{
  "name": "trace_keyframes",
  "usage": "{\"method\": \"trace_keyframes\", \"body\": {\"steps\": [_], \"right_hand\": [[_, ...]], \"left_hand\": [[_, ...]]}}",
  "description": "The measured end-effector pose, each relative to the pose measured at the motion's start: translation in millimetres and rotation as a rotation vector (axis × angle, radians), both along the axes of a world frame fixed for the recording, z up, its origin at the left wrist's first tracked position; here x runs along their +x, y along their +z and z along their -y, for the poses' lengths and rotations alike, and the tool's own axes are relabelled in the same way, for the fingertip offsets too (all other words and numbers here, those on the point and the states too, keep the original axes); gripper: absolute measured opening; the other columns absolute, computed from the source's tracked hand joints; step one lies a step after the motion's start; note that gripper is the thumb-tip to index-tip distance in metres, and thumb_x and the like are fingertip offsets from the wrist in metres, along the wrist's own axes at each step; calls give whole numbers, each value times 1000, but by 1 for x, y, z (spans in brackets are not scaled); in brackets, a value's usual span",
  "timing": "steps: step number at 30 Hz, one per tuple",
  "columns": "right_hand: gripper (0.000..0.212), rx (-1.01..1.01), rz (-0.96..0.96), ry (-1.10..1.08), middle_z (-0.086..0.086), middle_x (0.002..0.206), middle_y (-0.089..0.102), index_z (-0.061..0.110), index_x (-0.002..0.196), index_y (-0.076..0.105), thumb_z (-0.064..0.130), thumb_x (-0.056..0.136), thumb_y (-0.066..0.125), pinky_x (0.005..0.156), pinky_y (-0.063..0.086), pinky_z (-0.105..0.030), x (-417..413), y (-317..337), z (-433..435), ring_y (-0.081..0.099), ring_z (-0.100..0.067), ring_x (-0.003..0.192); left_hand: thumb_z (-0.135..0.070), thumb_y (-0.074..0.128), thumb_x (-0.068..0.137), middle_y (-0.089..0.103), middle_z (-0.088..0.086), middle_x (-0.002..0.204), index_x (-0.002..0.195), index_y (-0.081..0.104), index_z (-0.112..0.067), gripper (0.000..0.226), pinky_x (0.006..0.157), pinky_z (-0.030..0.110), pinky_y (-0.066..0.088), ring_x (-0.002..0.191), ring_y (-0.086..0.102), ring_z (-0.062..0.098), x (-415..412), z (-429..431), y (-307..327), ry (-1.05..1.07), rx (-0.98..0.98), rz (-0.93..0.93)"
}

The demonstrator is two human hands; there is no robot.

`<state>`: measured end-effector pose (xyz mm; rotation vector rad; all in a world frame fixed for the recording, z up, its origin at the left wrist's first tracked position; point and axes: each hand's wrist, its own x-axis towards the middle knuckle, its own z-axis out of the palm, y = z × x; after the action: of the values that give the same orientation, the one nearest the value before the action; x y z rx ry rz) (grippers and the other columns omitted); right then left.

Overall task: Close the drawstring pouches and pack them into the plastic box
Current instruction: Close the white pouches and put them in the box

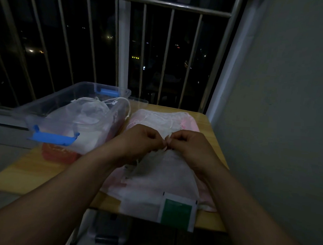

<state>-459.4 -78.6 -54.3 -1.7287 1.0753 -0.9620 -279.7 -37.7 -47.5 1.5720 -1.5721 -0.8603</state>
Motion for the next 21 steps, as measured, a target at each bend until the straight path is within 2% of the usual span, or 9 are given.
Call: {"method": "trace_keyframes", "body": {"steps": [2, 4, 6, 9, 13, 15, 17, 21], "right_hand": [[12, 2, 7, 15, 1, 89, 79, 18, 80, 81, 14, 90, 76, 89, 56, -30, -1, 0, 0, 73, -15, 93], [11, 13, 30, 23, -1, 90, 79, 16, 80, 81, 12, 90, 75, 91, 56, -32, -3, 0, 0, 73, -16, 94], [11, 14, 37, 27, -3, 91, 79, 15, 81, 80, 12, 90, 75, 93, 57, -34, -5, 0, 1, 73, -18, 95], [12, 38, 61, 62, -5, 93, 79, 16, 81, 80, 12, 91, 75, 95, 57, -36, -6, 0, 1, 74, -21, 97], [10, 58, 102, 99, -6, 96, 79, 12, 88, 79, 8, 92, 72, 89, 56, -28, -7, 0, 2, 73, -16, 95], [8, 58, 108, 112, -8, 97, 79, 10, 92, 79, 8, 93, 71, 88, 56, -26, -8, -1, 2, 73, -17, 95], [8, 54, 108, 101, -6, 96, 79, 11, 93, 79, 9, 93, 72, 90, 56, -27, -9, -2, 3, 74, -19, 97], [6, 11, 94, 39, -2, 94, 80, 13, 93, 80, 11, 92, 74, 90, 56, -28, -6, -7, 6, 74, -16, 95]], "left_hand": [[-22, 74, 91, 77, 6, 91, 87, 80, -17, 9, 89, 50, 60, 91, 72, 25, 3, 1, -4, -32, -29, -19], [-25, 75, 91, 77, 4, 93, 88, 79, -19, 8, 92, 54, 58, 97, 72, 27, 3, 1, -7, -65, -69, -10], [-26, 75, 92, 76, 3, 91, 90, 77, -17, 9, 91, 43, 59, 93, 72, 20, 3, 1, -8, -81, -115, 17], [-24, 77, 91, 73, 2, 84, 89, 72, -13, 12, 75, 26, 54, 75, 65, 6, 3, 0, -9, -87, -206, 54], [-25, 77, 91, 73, -4, 86, 95, 74, -18, 9, 70, 13, 49, 75, 63, -2, 3, 0, -12, -97, -221, 54], [-29, 74, 93, 74, -10, 91, 100, 76, -26, 8, 77, 16, 53, 83, 66, -3, 2, 1, -14, -109, -216, 75], [-31, 73, 94, 75, -9, 90, 98, 77, -26, 7, 82, 26, 55, 86, 69, 4, 2, 2, -18, -99, -221, 78], [-31, 73, 94, 73, -5, 81, 89, 75, -21, 12, 75, 30, 53, 77, 66, 5, -2, 5, -23, -44, -255, 127]]}}
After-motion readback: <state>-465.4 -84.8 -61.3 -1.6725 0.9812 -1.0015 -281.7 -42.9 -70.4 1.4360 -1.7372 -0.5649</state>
